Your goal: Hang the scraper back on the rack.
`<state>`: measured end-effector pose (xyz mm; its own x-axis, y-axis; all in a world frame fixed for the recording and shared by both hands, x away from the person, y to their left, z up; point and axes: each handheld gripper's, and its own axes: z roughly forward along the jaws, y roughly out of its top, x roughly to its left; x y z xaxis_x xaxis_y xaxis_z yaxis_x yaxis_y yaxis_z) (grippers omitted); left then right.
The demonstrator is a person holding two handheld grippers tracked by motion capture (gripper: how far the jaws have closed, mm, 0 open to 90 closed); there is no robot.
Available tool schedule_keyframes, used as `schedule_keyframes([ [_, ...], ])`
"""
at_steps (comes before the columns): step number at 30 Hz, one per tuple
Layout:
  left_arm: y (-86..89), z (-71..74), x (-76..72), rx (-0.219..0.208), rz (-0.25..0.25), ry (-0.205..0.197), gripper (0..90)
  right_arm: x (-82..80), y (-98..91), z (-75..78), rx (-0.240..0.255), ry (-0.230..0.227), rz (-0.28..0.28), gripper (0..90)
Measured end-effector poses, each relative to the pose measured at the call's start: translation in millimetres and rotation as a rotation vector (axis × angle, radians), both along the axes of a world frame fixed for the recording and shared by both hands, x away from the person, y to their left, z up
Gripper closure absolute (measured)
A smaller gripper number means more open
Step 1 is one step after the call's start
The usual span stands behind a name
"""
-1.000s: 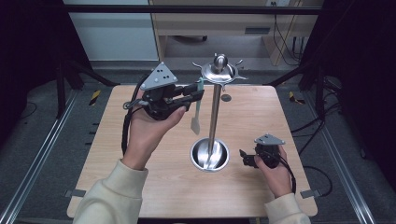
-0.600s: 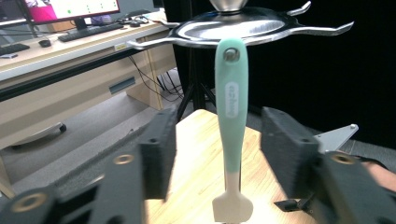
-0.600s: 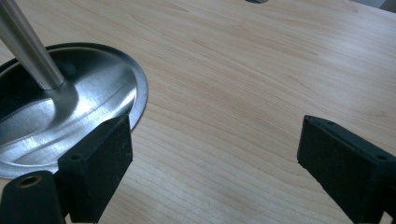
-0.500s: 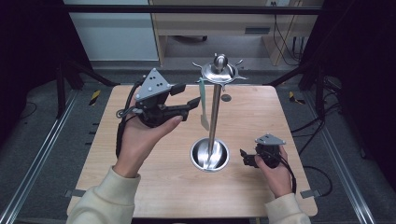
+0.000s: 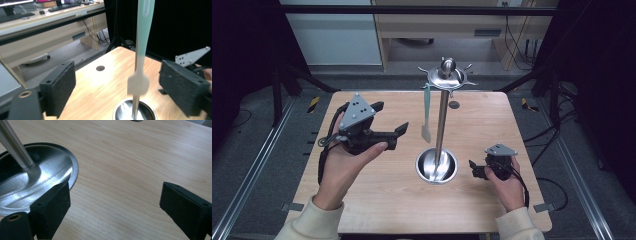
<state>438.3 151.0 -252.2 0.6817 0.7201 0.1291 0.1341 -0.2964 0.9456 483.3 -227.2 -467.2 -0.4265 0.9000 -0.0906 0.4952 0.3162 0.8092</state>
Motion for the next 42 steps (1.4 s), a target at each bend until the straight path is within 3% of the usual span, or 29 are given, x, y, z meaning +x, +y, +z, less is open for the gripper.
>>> schedule_keyframes([
  [7, 3.9, -29.1, -4.5, 0.043, 0.024, 0.029, 4.2, 0.3, -1.5, -0.1, 0.008, -0.004, -0.005, 9.6],
  [11, 13.5, -44.7, -0.8, 0.106, 0.022, -0.021, 2.6, -0.1, -1.7, 0.6, 0.015, -0.002, -0.007, 9.4],
  [12, 14.2, -50.9, -3.7, 0.082, 0.016, 0.025, 2.2, -0.2, -2.0, 0.7, 0.015, -0.003, -0.006, 9.4],
  [14, 17.6, -61.4, -5.8, 0.063, -0.001, 0.058, 2.2, -0.4, -2.1, 0.7, 0.014, -0.003, -0.007, 9.4],
  [17, 23.5, -81.0, -7.8, 0.078, -0.008, 0.073, 2.0, -0.9, -2.2, 0.6, 0.009, -0.006, -0.012, 9.4],
  [21, 29.8, -92.3, -6.1, 0.091, -0.002, 0.093, 2.0, -0.7, -2.0, 0.3, 0.010, -0.002, -0.012, 9.3],
  [30, 57.8, -123.5, 1.1, 0.049, 0.060, 0.133, 4.2, -0.8, -4.6, -0.1, 0.015, 0.000, -0.018, 9.3],
  [36, 65.3, -144.6, 5.0, 0.086, 0.088, 0.173, 5.3, -0.4, -4.0, 0.1, 0.014, -0.002, -0.015, 9.5],
  [42, 90.3, -158.7, 10.1, 0.092, 0.138, 0.190, 5.3, 0.3, -4.7, -0.8, 0.016, 0.012, -0.014, 9.5],
])
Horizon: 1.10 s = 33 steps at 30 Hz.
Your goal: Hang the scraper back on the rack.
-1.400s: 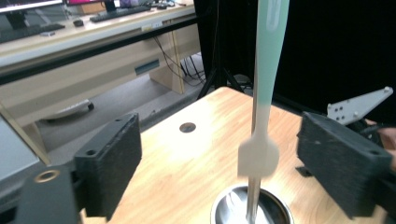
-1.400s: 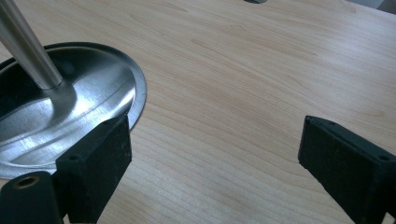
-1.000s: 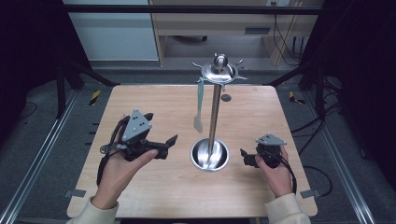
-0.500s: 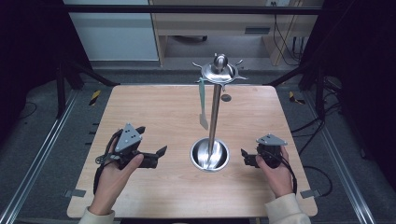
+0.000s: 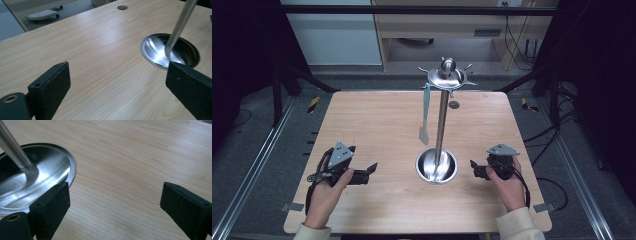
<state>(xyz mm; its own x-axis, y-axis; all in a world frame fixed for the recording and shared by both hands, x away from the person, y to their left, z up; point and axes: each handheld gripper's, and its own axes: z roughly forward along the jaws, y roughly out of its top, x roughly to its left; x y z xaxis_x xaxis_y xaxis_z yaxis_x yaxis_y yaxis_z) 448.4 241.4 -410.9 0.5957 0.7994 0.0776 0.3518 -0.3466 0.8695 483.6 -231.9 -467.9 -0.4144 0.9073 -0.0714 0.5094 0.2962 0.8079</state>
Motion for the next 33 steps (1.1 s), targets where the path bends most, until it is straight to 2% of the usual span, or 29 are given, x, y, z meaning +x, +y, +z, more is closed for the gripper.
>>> schedule_keyframes([
  [2, 12.7, -6.8, 4.7, 0.000, 0.033, -0.003, 5.3, -0.1, -0.5, 0.1, 0.004, 0.000, -0.003, 9.5],
  [3, 12.7, -6.8, 4.7, 0.000, 0.033, -0.003, 5.4, -0.1, -0.5, 0.1, 0.004, 0.000, -0.003, 9.5],
  [7, 33.2, -14.3, 11.6, -0.021, 0.087, 0.020, 6.5, -1.1, 1.0, 0.6, 0.000, -0.004, 0.001, 9.4],
  [8, 43.2, -17.6, 14.2, -0.018, 0.113, 0.022, 6.5, -1.3, 1.6, 0.8, 0.001, -0.003, 0.000, 9.4],
  [9, 43.2, -17.6, 14.2, -0.018, 0.113, 0.022, 6.5, -1.3, 2.0, 0.8, 0.002, -0.003, -0.001, 9.4],
  [11, 53.9, -23.3, 17.2, -0.024, 0.137, 0.015, 6.5, -0.8, 2.1, 0.6, -0.001, -0.003, 0.001, 9.4],
  [17, 64.4, -33.5, 20.7, -0.019, 0.163, 0.020, 6.5, -0.9, 1.9, 0.6, -0.001, -0.003, 0.001, 9.4],
  [20, 65.4, -39.9, 22.4, -0.014, 0.160, 0.022, 6.5, -0.9, 1.9, 0.5, -0.002, -0.003, 0.002, 9.4],
  [28, 68.0, -54.5, 28.2, 0.050, 0.169, 0.042, 6.5, -0.1, 2.5, -0.6, -0.009, 0.002, 0.009, 9.3],
  [33, 64.7, -59.3, 30.5, 0.060, 0.161, 0.062, 6.2, -0.7, 3.5, -1.1, -0.001, 0.010, 0.012, 9.3],
])
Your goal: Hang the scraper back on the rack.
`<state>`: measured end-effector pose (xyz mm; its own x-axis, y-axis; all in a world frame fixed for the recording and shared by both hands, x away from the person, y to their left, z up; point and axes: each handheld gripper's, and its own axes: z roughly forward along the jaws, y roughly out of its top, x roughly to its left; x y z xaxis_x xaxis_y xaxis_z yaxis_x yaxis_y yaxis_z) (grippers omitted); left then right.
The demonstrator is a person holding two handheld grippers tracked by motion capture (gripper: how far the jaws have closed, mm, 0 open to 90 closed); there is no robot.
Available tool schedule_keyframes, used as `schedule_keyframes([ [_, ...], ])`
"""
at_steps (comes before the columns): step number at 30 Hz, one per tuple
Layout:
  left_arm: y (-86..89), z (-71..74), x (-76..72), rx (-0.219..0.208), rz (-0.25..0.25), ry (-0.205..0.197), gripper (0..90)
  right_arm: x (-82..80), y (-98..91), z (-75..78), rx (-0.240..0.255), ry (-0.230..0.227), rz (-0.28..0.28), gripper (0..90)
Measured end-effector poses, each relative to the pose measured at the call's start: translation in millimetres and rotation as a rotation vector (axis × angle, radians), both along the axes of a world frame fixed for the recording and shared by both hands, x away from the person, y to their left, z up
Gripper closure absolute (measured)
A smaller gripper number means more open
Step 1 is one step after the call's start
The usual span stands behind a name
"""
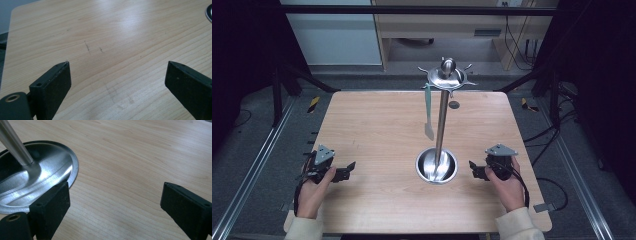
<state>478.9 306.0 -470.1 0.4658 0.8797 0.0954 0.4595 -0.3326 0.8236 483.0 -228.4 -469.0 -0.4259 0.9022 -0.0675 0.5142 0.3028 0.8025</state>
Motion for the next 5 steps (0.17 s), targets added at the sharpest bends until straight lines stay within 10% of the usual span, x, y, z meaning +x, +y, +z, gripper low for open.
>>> schedule_keyframes([
  [5, -9.0, -0.5, -1.7, 0.017, -0.029, 0.038, 6.5, 0.3, -1.6, -0.4, -0.005, -0.005, -0.001, 9.2],
])
